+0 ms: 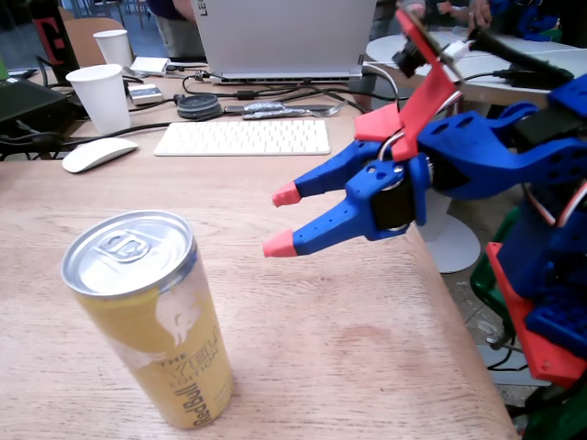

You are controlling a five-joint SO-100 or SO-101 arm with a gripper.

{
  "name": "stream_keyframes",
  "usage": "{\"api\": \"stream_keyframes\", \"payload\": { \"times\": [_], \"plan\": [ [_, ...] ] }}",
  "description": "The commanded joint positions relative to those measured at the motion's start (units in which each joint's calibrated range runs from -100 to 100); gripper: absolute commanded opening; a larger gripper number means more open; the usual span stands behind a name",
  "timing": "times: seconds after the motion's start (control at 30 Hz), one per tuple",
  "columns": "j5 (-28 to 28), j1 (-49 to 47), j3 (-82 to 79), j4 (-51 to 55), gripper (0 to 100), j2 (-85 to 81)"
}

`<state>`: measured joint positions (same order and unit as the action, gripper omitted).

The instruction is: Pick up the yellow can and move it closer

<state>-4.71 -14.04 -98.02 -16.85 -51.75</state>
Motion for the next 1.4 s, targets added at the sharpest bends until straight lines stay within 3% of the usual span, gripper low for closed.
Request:
{"api": "stream_keyframes", "payload": {
  "times": [0.0, 0.23, 0.43, 0.53, 0.6, 0.77, 0.87, 1.13, 1.37],
  "plan": [
    [0.00, -0.51, -0.38, -3.34, 27, 2.87],
    [-0.49, -3.05, -0.38, -5.23, 27, 4.50],
    [-0.63, -19.80, -0.38, -5.15, 27, 4.84],
    [-0.59, -20.30, -0.38, -5.31, 29, 4.84],
    [-0.59, -20.14, -0.38, -5.72, 35, 4.84],
    [-0.59, -18.78, -0.28, -5.23, 60, 4.84],
    [-0.59, -18.10, -0.28, -6.14, 66, 4.92],
    [-0.34, -17.77, -0.28, -6.71, 67, 3.90],
    [-0.54, -17.43, 1.60, -19.68, 66, 15.90]
  ]
}}
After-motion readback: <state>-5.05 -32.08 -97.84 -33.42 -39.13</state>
